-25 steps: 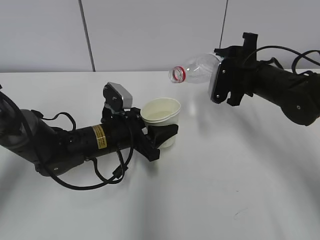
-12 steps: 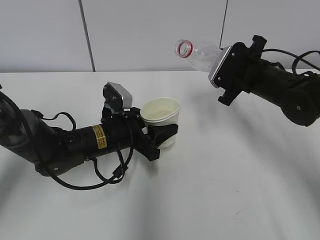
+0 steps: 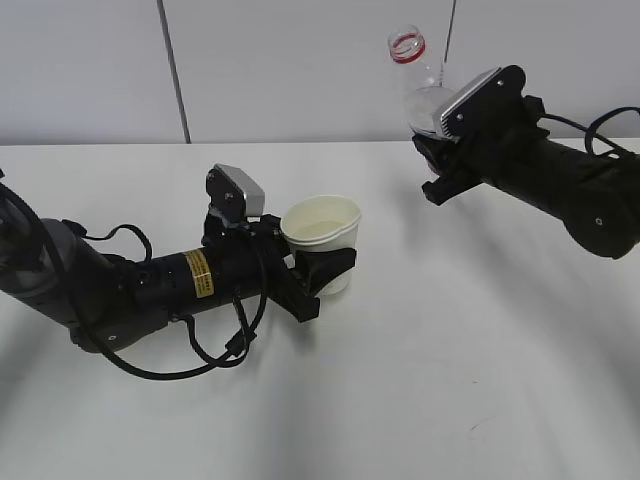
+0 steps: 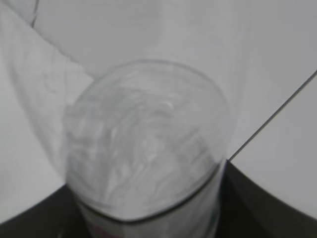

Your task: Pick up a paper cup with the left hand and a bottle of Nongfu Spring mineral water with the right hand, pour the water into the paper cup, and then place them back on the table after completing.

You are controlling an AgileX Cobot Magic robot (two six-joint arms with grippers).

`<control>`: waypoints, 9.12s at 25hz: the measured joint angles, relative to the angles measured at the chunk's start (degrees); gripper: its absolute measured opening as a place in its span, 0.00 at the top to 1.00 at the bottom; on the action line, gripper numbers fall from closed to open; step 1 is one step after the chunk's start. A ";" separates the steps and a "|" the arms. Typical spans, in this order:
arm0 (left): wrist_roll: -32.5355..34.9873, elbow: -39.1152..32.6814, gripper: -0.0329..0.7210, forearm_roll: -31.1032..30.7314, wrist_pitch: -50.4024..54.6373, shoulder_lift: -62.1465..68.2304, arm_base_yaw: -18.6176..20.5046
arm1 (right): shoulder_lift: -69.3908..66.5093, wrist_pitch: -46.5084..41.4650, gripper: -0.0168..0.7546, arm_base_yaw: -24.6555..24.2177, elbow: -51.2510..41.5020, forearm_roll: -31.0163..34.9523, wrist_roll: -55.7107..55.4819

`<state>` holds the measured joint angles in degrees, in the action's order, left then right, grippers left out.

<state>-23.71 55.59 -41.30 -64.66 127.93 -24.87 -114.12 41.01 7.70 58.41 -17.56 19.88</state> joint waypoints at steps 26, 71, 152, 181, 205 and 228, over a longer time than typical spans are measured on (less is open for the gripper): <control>0.00 0.00 0.44 0.00 0.00 0.00 4.72 | 0.02 -0.22 0.47 0.00 -0.81 6.31 -24.43; 6.68 0.28 0.44 9.69 4.60 2.16 19.69 | 0.02 -0.22 0.47 0.00 -0.81 6.09 -26.16; 13.13 -22.55 0.23 21.20 -0.88 -11.41 19.69 | -10.62 9.23 0.48 0.00 -0.81 3.67 -27.95; 13.13 -22.55 0.23 20.95 -0.88 -11.41 19.69 | -7.80 7.88 0.19 0.00 -5.54 2.96 -27.95; 13.13 -25.79 0.23 19.54 -0.71 -18.04 19.69 | 10.85 2.15 0.21 0.00 -20.00 3.06 -27.95; 2.46 -17.51 0.28 18.88 27.67 -39.89 19.69 | 31.41 -34.35 0.21 0.00 -5.44 3.06 -27.95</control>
<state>-21.25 38.08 -22.41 -36.99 88.04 -5.18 -82.71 6.66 7.70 52.97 -14.49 -8.07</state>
